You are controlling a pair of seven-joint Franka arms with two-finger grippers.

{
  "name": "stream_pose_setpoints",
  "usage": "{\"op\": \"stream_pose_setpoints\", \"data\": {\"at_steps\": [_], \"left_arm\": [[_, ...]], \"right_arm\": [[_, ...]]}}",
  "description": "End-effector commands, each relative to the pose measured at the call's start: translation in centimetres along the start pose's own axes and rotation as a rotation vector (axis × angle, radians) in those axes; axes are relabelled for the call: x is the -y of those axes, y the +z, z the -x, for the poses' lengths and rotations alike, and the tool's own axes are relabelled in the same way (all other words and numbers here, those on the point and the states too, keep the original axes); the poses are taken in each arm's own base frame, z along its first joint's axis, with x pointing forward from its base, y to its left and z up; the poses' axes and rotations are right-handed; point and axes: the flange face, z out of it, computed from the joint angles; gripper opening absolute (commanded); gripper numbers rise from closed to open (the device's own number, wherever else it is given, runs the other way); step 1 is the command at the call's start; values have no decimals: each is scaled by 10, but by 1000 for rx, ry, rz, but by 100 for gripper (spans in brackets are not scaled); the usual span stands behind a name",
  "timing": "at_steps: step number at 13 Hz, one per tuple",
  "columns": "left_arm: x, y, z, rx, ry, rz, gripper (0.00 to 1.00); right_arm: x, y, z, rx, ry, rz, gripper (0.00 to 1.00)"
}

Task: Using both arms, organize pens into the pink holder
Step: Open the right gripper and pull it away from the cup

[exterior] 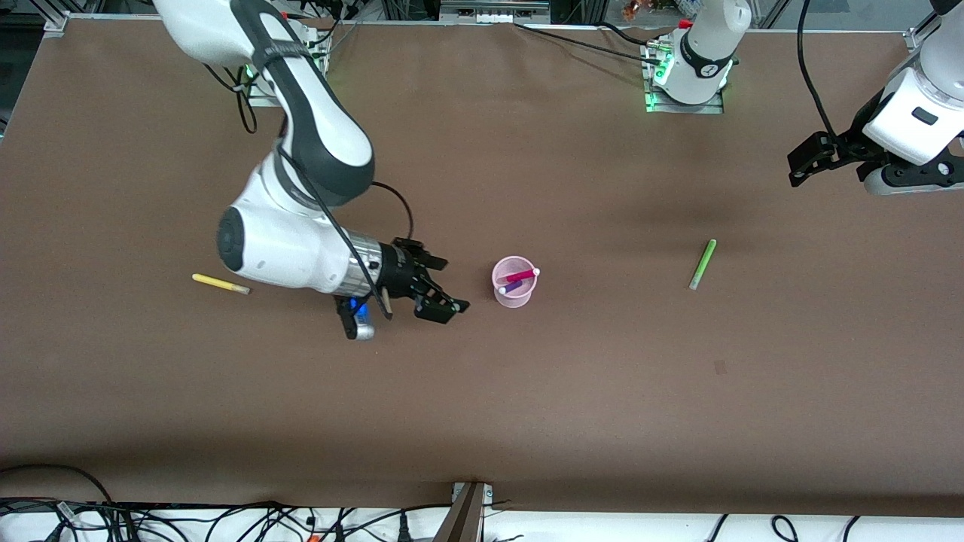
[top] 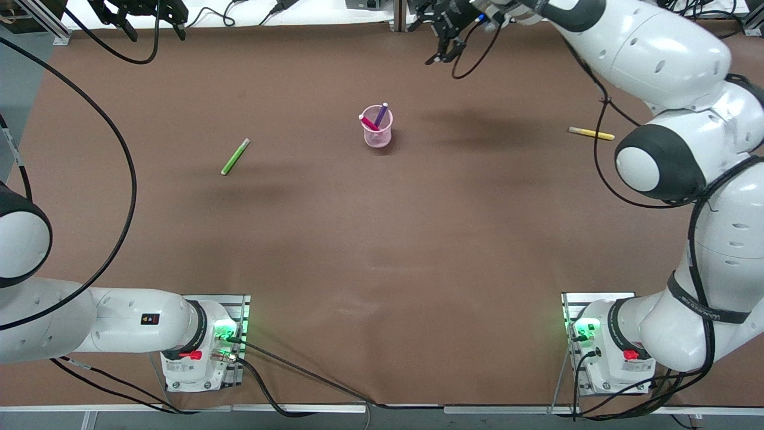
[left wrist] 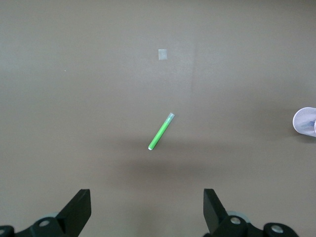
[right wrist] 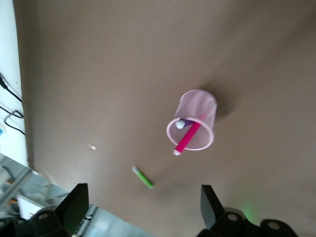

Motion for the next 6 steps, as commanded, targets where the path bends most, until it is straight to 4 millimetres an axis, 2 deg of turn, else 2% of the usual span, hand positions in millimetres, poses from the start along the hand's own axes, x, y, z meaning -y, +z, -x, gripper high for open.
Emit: {"op": "stream_pose_setpoints", "data": {"at_steps": [1, 4, 6], "left_arm": [[-2, -3, 1, 5, -8, 18, 100], [-2, -4, 1, 5, -8, 18, 100], [-2, -4, 1, 5, -8, 18, 100]], "right_arm": [[-29, -68, -17, -8, -211, 113, 100], [-62, -128, -28, -77, -443, 265, 100], [-87, -168, -27, -142, -577, 357, 100]]}}
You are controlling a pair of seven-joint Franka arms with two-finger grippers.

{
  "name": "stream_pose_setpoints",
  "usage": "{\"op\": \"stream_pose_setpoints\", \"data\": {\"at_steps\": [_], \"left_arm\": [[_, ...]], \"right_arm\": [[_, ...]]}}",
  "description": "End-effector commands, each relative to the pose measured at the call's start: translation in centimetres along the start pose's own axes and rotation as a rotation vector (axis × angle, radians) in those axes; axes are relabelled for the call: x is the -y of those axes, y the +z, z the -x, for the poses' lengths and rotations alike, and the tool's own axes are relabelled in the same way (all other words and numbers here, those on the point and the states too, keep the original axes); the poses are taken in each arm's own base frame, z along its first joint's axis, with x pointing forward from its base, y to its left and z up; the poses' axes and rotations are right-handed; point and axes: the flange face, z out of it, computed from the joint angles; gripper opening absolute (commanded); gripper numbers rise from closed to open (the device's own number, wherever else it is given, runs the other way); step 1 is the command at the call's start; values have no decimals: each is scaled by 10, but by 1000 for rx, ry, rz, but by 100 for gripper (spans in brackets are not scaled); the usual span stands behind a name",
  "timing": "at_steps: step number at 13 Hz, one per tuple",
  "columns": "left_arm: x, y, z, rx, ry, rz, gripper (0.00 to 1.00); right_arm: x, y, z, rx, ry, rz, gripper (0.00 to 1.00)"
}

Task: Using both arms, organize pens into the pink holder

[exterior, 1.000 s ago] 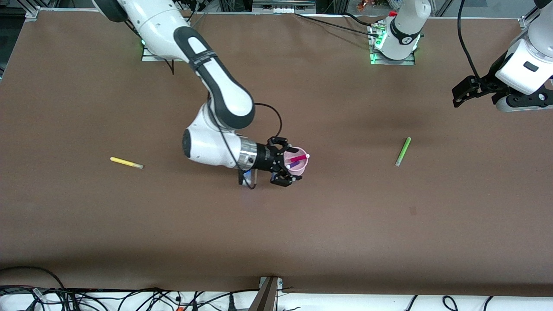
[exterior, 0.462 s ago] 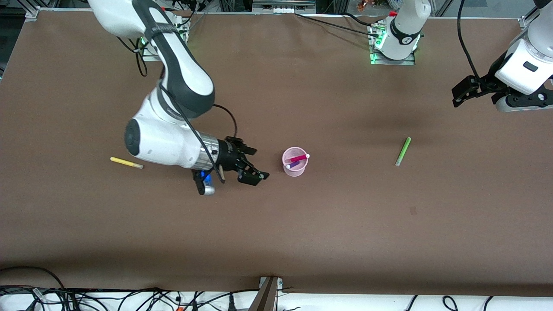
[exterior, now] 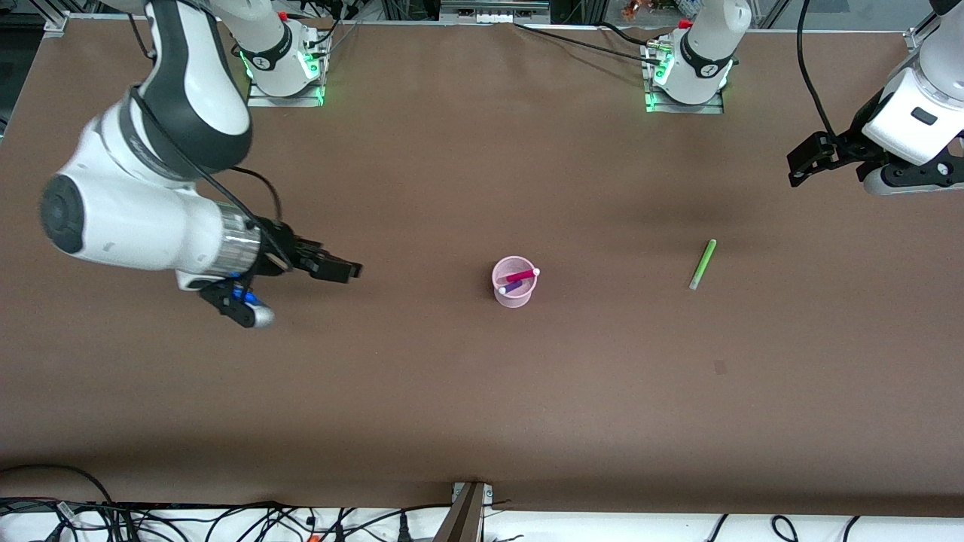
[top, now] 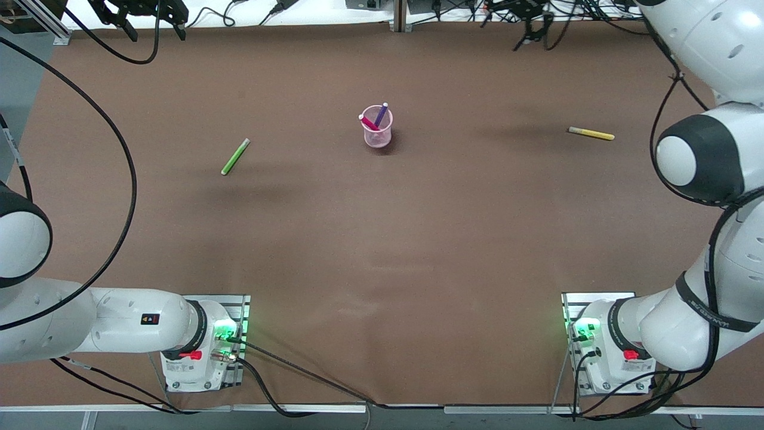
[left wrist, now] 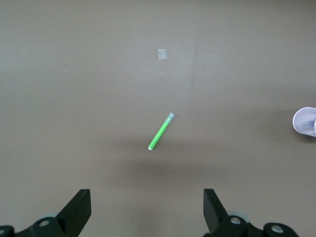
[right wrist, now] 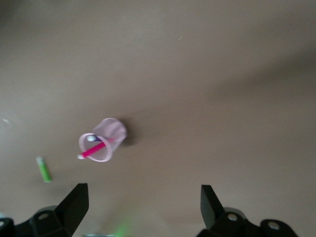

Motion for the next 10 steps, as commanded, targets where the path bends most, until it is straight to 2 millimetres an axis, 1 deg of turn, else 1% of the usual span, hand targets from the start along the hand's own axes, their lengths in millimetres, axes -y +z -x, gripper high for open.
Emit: {"op": "stream_pose_setpoints", "data": {"at_steps": [1, 3, 5, 6, 8, 10], "left_arm": [[-2, -3, 1, 6, -8, 18, 100], [-1, -3, 1, 6, -8, 18, 100], [0, -3, 0, 6, -10, 18, 100], [0, -3, 0, 6, -10, 18, 100], [0, -3, 0, 6, -10, 18, 100], [0, -3, 0, 6, -8, 18, 100]], "right_arm": [[-42, -35, 30, -52, -169, 112, 100], [-77, -58, 41, -79, -269, 165, 100], [-95, -79, 57, -120, -313, 231, 100], [-103, -86, 65, -132, -334, 250, 100], [-116, -95, 76, -155, -361, 292, 100], [-116, -95, 82, -167, -398, 334, 100]]}}
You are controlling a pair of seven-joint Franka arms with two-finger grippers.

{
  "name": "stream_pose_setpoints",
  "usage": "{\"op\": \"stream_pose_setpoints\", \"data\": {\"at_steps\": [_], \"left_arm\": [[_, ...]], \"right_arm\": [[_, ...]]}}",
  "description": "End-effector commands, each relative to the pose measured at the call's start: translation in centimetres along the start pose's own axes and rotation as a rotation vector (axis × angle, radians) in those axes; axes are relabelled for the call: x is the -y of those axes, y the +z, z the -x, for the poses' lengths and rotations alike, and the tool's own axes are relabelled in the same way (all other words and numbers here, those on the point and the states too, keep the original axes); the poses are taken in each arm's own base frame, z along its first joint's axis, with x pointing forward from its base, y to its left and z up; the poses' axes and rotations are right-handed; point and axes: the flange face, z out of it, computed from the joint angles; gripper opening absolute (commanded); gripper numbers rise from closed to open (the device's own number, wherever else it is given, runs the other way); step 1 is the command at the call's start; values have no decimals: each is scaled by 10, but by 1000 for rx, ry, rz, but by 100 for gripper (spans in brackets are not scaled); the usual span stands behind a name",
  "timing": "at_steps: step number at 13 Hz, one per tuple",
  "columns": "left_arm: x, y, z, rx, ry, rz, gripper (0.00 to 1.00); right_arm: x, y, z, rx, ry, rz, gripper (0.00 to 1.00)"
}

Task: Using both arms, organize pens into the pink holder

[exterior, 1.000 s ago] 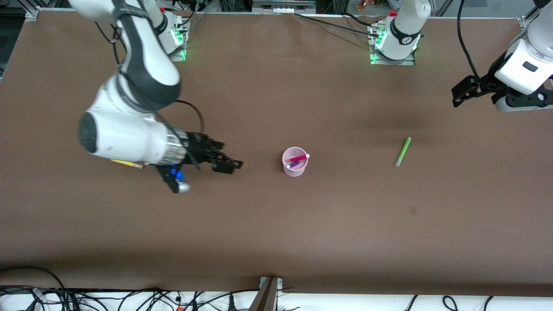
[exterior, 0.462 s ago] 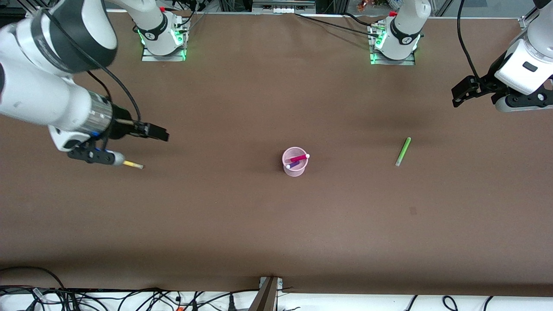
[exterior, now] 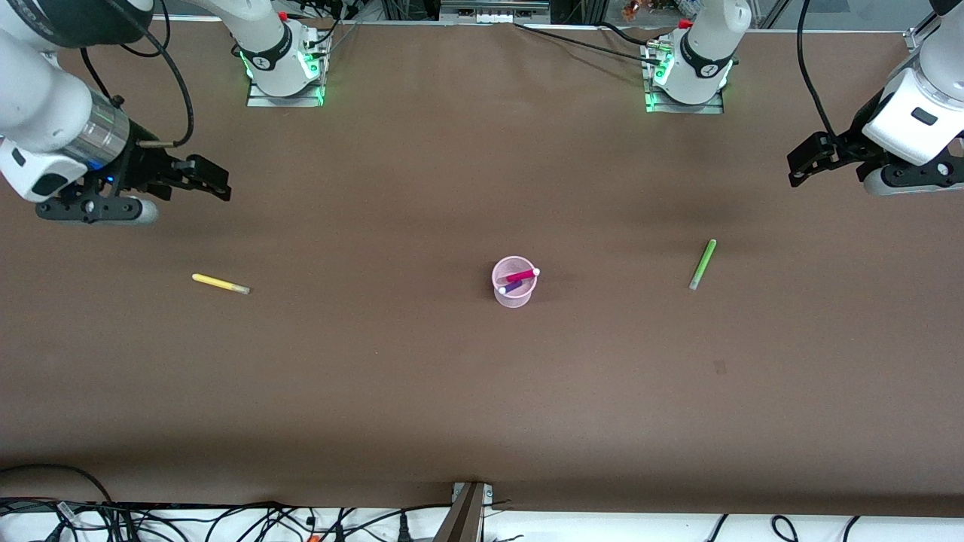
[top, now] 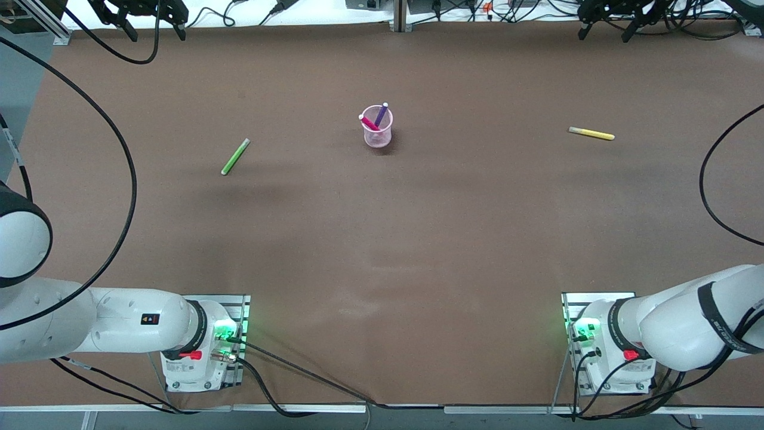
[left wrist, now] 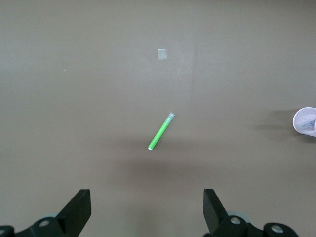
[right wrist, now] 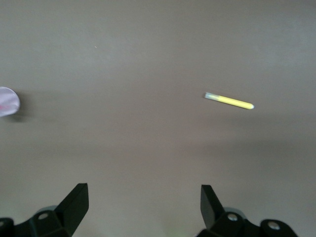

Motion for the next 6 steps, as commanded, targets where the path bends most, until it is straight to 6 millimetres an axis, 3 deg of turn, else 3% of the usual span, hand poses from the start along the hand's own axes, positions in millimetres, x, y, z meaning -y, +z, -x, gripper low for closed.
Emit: {"op": "stream_pose_setpoints", "data": {"at_steps": [1, 6], "left_arm": [[0, -3, 1, 6, -8, 18, 100], [0, -3, 1, 6, -8, 18, 100]], "right_arm": [[-2, -2, 11, -25, -66, 38, 100], [4, -13, 7, -46, -95, 42, 100]]}}
